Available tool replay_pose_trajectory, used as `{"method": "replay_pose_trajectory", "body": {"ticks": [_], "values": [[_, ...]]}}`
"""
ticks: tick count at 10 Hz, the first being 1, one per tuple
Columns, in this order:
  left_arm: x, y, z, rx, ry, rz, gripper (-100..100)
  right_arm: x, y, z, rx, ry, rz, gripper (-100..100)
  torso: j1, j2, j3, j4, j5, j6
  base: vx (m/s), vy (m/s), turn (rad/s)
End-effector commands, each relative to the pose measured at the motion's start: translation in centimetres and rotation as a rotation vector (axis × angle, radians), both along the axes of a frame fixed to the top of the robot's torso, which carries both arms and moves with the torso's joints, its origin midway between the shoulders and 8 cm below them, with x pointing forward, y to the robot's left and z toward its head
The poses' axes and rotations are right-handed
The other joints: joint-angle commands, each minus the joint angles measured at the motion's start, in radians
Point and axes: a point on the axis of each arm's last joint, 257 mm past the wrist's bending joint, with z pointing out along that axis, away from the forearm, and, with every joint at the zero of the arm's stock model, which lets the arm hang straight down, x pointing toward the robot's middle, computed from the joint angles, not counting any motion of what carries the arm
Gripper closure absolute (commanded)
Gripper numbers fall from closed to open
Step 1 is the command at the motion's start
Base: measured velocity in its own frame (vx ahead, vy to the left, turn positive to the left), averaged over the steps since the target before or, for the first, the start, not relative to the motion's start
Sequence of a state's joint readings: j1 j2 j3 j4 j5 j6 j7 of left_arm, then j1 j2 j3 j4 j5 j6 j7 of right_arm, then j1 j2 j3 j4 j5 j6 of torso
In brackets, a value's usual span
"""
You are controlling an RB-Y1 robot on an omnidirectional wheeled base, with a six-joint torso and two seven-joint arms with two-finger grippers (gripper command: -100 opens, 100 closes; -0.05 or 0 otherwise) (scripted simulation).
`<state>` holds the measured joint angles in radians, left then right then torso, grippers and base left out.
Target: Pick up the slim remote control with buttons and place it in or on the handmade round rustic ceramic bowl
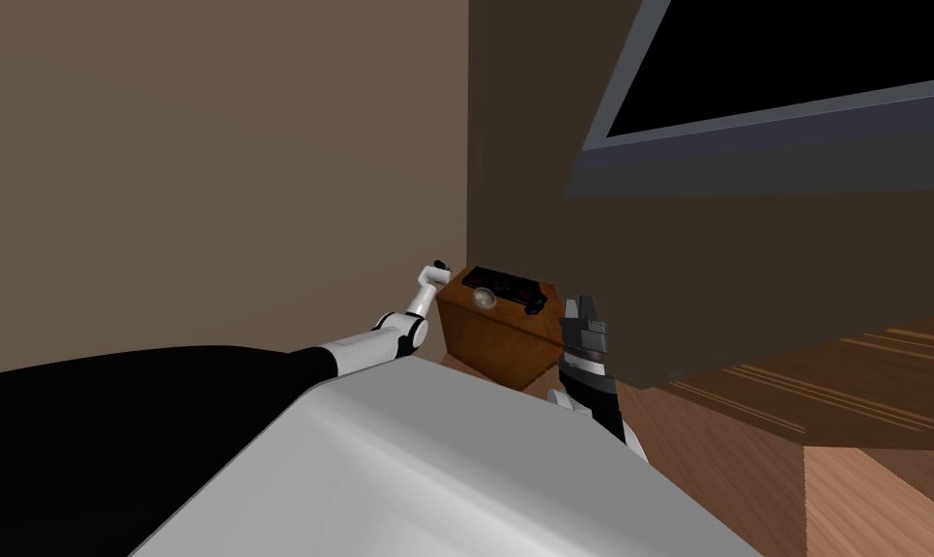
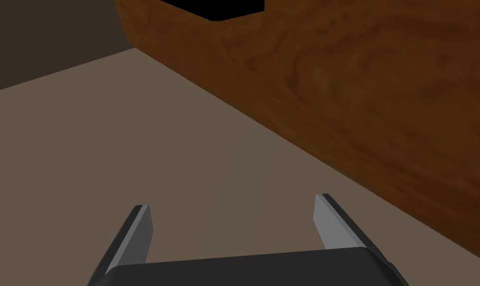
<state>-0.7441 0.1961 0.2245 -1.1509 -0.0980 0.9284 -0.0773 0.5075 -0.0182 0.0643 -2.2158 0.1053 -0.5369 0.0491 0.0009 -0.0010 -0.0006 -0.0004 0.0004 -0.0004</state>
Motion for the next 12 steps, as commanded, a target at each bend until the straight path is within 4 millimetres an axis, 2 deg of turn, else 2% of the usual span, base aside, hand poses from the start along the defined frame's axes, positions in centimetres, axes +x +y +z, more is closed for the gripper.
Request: {"method": "replay_pose_trajectory", "body": {"ticks": [1, 2, 3, 4, 5, 6, 7, 8, 9, 10, 11, 12], "values": [[-0.3, -0.4, -1.1, -0.011, 0.064, 0.001, -100, 0.0, 0.0, 0.0, 0.0, 0.0, 0.0, 0, 0.0, 0.0, 0.0, 0.0, 0.0, 0.0, 0.017, 0.022, 0.004], [-0.1, -1.3, -0.8, -0.023, 0.091, -0.007, -100, 0.0, 0.0, 0.0, 0.0, 0.0, 0.0, 0, 0.0, 0.0, 0.0, 0.0, 0.0, 0.0, 0.022, 0.024, 0.015], [-0.5, -1.5, -1.8, -0.027, 0.133, -0.005, -100, 0.0, 0.0, 0.0, 0.0, 0.0, 0.0, 0, 0.0, 0.0, 0.0, 0.0, 0.0, 0.0, 0.021, 0.021, 0.004], [-0.6, -1.5, -1.9, -0.028, 0.139, -0.004, -100, 0.0, 0.0, 0.0, 0.0, 0.0, 0.0, 0, 0.0, 0.0, 0.0, 0.0, 0.0, 0.0, 0.009, 0.009, -0.001], [-0.6, -2.6, -2.1, -0.041, 0.183, -0.016, -100, 0.0, 0.0, 0.0, 0.0, 0.0, 0.0, 0, -0.001, 0.0, 0.0, 0.0, 0.0, 0.0, 0.016, 0.015, 0.015], [-1.0, -2.6, -2.7, -0.043, 0.21, -0.013, -100, 0.0, 0.0, 0.0, 0.0, 0.0, 0.0, 0, -0.001, 0.0, 0.0, 0.0, 0.0, 0.0, 0.015, 0.017, 0.004], [-1.1, -3.8, -2.5, -0.055, 0.244, -0.028, -100, 0.0, 0.0, 0.0, 0.0, 0.0, 0.0, 0, 0.0, 0.0, 0.0, 0.0, 0.0, 0.0, 0.018, 0.019, 0.021], [-1.6, -3.9, -3.4, -0.057, 0.28, -0.026, -100, 0.0, 0.0, 0.0, 0.0, 0.0, 0.0, 0, 0.0, 0.0, 0.0, 0.0, 0.0, 0.0, 0.021, 0.017, 0.005], [-1.7, -5.2, -3.0, -0.067, 0.311, -0.044, -100, 0.0, 0.0, 0.0, 0.0, 0.0, 0.0, 0, 0.0, 0.0, 0.0, 0.0, 0.0, 0.0, 0.02, 0.026, 0.021], [-2.4, -5.2, -4.1, -0.069, 0.349, -0.041, -100, 0.0, 0.0, 0.0, 0.0, 0.0, 0.0, 0, 0.0, 0.0, 0.0, 0.0, 0.0, 0.0, 0.017, 0.019, 0.004], [-2.5, -6.6, -3.6, -0.078, 0.38, -0.061, -100, 0.0, 0.0, 0.0, 0.0, 0.0, 0.0, 0, 0.0, 0.0, 0.0, 0.0, 0.0, 0.0, 0.016, 0.018, 0.023], [-3.2, -6.6, -4.5, -0.079, 0.411, -0.059, -100, 0.0, 0.0, 0.0, 0.0, 0.0, 0.0, 0, 0.0, 0.0, 0.0, 0.0, 0.0, 0.0, 0.016, 0.014, 0.006]]}}
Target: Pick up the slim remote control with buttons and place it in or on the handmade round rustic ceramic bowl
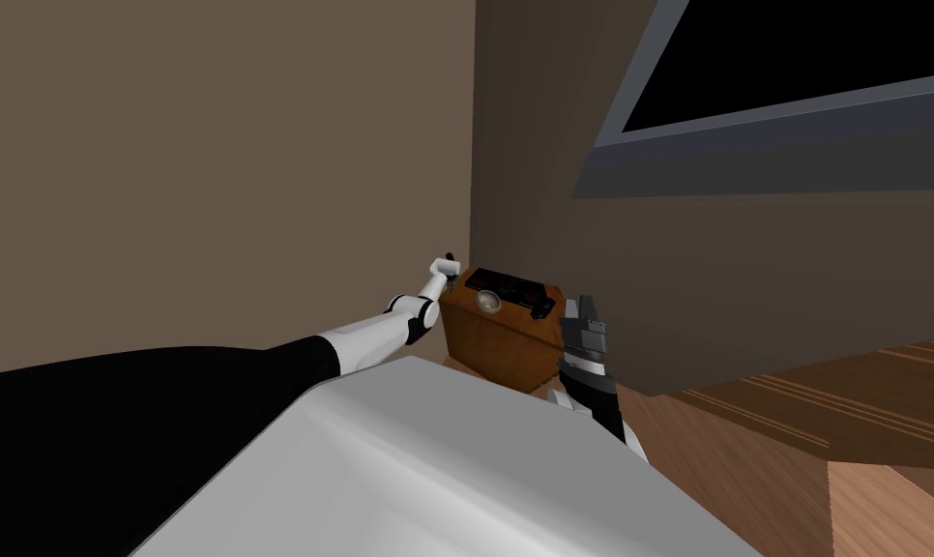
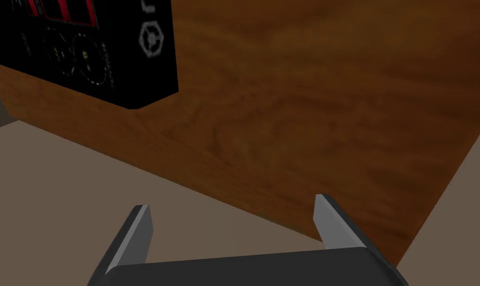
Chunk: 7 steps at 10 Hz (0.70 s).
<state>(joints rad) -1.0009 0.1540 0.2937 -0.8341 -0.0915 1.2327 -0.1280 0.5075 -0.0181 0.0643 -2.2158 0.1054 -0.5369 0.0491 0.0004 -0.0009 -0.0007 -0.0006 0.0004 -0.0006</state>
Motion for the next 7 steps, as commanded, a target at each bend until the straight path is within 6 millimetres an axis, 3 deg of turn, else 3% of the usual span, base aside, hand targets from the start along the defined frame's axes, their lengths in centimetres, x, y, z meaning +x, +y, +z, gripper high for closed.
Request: {"method": "replay_pose_trajectory", "body": {"ticks": [1, 4, 6, 7], "values": [[-1.0, -1.5, -0.5, -0.013, 0.067, -0.023, -100, 0.0, 0.0, 0.0, 0.0, 0.0, 0.0, 0, 0.0, 0.0, 0.0, 0.0, 0.0, 0.0, 0.02, 0.014, 0.022], [-2.4, -2.9, -1.7, -0.022, 0.15, -0.045, -100, 0.0, 0.0, 0.0, 0.0, 0.0, 0.0, 0, 0.0, 0.0, 0.0, 0.0, 0.0, 0.0, 0.017, 0.012, 0.014], [-4.1, -5.7, -2.0, -0.038, 0.237, -0.094, -100, 0.0, 0.0, 0.0, 0.0, 0.0, 0.0, 0, 0.0, 0.0, 0.0, 0.0, 0.0, 0.0, 0.025, 0.016, 0.028], [-4.6, -5.7, -2.6, -0.038, 0.26, -0.094, -100, 0.0, 0.0, 0.0, 0.0, 0.0, 0.0, 0, 0.0, -0.001, 0.0, 0.0, 0.0, 0.0, 0.026, 0.01, 0.006]]}}
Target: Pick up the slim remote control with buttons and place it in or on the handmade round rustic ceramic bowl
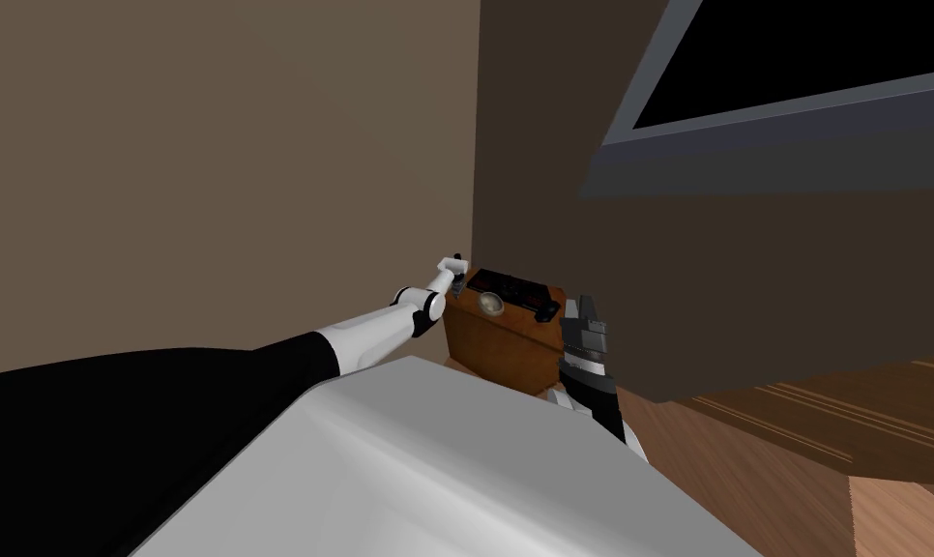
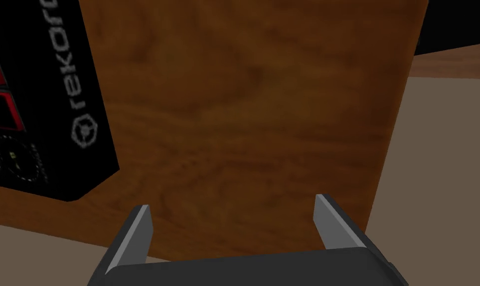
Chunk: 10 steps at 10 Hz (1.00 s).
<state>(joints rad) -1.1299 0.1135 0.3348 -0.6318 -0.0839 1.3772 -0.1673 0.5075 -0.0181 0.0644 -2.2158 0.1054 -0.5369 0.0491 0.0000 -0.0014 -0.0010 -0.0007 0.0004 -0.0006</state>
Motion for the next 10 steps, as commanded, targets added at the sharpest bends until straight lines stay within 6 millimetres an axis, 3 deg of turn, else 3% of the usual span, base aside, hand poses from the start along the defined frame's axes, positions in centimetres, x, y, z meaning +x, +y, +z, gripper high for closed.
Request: {"method": "replay_pose_trajectory", "body": {"ticks": [1, 2, 4, 6, 8, 10], "values": [[-1.6, -1.6, -0.7, -0.008, 0.068, -0.03, -100, 0.0, 0.0, 0.0, 0.0, 0.0, 0.0, 0, 0.0, 0.0, 0.0, 0.0, 0.0, 0.0, 0.027, 0.006, 0.02], [-1.6, -1.6, -0.7, -0.008, 0.068, -0.03, -100, 0.0, 0.0, 0.0, 0.0, 0.0, 0.0, 0, 0.0, 0.0, 0.0, 0.0, 0.0, 0.0, 0.024, 0.006, 0.008], [-3.8, -4.3, -1.6, -0.02, 0.153, -0.081, -100, 0.0, 0.0, 0.0, 0.0, 0.0, 0.0, 0, 0.0, 0.0, 0.0, 0.0, 0.0, 0.0, 0.038, 0.007, 0.017], [-3.8, -4.3, -1.6, -0.02, 0.153, -0.081, -100, 0.0, 0.0, 0.0, 0.0, 0.0, 0.0, 0, 0.0, -0.001, -0.001, 0.0, 0.0, 0.0, 0.026, 0.002, 0.002], [-5.7, -6.6, -2.5, -0.031, 0.218, -0.127, -100, 0.0, 0.0, 0.0, 0.0, 0.0, 0.0, 0, -0.001, 0.0, 0.0, 0.0, 0.0, 0.0, 0.031, -0.004, 0.013], [-5.8, -6.6, -2.7, -0.03, 0.222, -0.127, -100, 0.0, 0.0, 0.0, 0.0, 0.0, 0.0, 0, -0.001, -0.001, 0.0, 0.0, 0.0, 0.0, 0.023, 0.0, 0.0]]}}
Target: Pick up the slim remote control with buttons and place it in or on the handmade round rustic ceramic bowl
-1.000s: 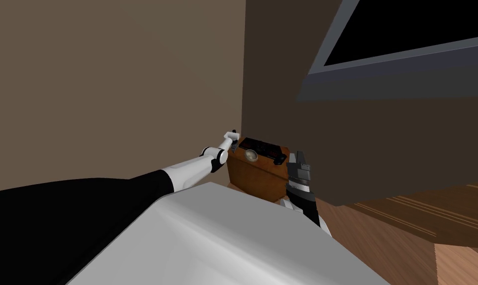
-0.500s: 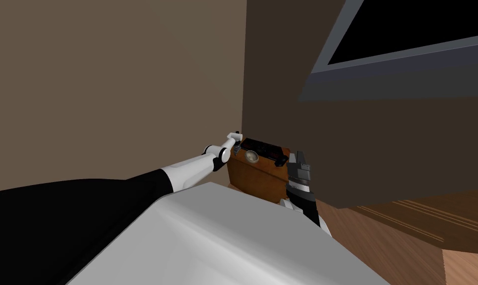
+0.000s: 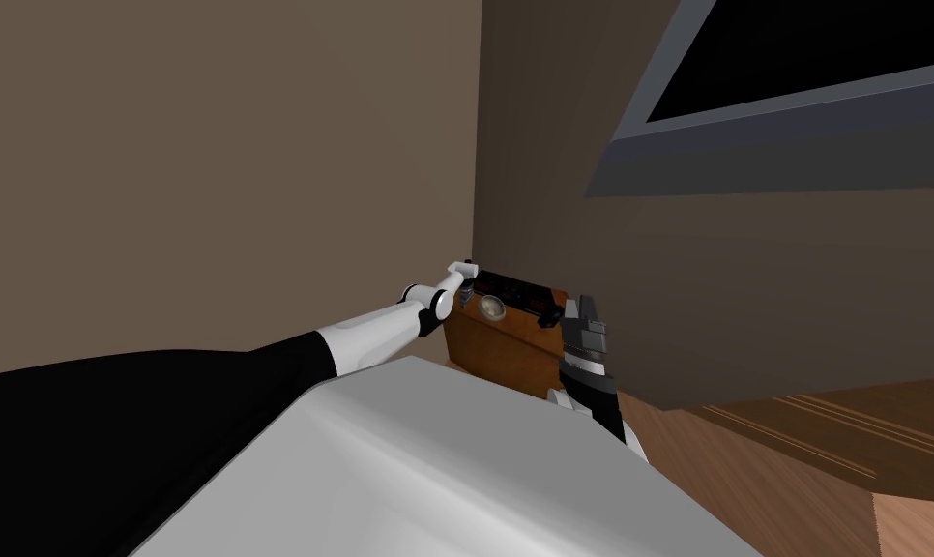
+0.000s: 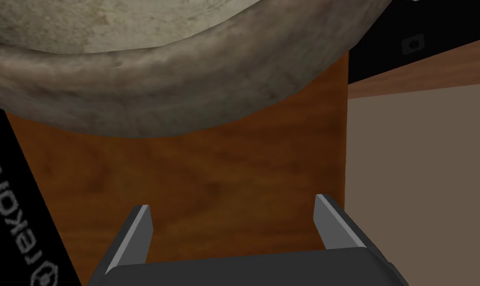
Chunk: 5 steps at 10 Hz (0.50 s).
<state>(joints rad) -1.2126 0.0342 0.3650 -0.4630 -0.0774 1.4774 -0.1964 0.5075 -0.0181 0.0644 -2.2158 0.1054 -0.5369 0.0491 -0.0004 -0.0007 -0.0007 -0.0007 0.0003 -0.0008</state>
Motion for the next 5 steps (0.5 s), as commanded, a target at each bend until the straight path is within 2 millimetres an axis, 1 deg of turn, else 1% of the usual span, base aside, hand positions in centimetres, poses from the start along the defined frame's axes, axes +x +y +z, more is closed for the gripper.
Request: {"method": "replay_pose_trajectory", "body": {"ticks": [1, 2, 4, 5], "values": [[-1.47, -1.59, -0.65, -0.009, 0.042, -0.034, -100, 0.0, 0.0, 0.0, 0.0, 0.0, 0.0, 0, 0.0, 0.0, 0.0, 0.0, 0.0, 0.0, 0.039, -0.005, 0.005], [-1.47, -1.59, -0.65, -0.009, 0.042, -0.034, -100, 0.0, 0.0, 0.0, 0.0, 0.0, 0.0, 0, -0.001, -0.001, 0.0, 0.0, 0.0, 0.0, 0.046, -0.007, 0.001], [-1.52, -1.54, -0.65, -0.008, 0.043, -0.034, -100, 0.0, 0.0, 0.0, 0.0, 0.0, 0.0, 0, 0.0, -0.001, 0.0, 0.0, 0.0, 0.0, 0.014, -0.001, -0.001], [-1.49, -1.56, -0.66, -0.009, 0.042, -0.034, 0, 0.0, 0.0, 0.0, 0.0, 0.0, 0.0, 0, 0.0, 0.0, 0.0, 0.0, 0.0, 0.0, 0.0, 0.0, 0.0]]}}
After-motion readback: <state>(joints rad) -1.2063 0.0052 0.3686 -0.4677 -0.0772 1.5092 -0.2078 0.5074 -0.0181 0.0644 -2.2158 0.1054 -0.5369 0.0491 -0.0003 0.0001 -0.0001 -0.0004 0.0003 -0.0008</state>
